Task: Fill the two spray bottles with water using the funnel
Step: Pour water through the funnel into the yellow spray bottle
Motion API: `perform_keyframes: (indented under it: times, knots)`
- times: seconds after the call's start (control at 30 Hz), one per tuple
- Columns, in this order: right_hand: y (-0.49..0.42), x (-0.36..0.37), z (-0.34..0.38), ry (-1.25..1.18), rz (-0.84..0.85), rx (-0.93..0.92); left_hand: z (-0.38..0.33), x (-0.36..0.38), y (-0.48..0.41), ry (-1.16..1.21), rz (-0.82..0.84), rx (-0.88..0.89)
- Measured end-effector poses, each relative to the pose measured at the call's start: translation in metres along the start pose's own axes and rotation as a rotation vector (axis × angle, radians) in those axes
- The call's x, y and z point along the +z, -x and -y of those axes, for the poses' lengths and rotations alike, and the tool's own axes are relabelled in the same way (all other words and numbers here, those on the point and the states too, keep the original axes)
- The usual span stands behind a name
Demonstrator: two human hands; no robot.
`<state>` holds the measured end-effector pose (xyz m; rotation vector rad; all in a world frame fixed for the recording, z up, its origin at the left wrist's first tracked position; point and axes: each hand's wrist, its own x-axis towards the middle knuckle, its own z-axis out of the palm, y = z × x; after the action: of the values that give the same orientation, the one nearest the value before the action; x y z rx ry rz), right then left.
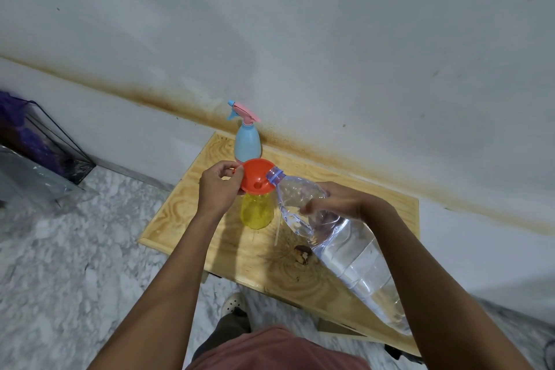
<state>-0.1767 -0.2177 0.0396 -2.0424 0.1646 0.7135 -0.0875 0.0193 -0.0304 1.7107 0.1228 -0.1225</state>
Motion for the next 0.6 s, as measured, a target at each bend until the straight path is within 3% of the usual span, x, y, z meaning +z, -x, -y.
perform_keyframes:
  times: [0.27, 0.6]
  knots:
    - [-0.005, 0.001, -0.005, -0.027, 0.007, -0.051, 0.000, 0.000, 0.000, -0.004, 0.006, 0.002]
    - [0.000, 0.001, -0.011, -0.039, -0.140, -0.222, 0.002, 0.000, -0.002, -0.005, 0.001, 0.011]
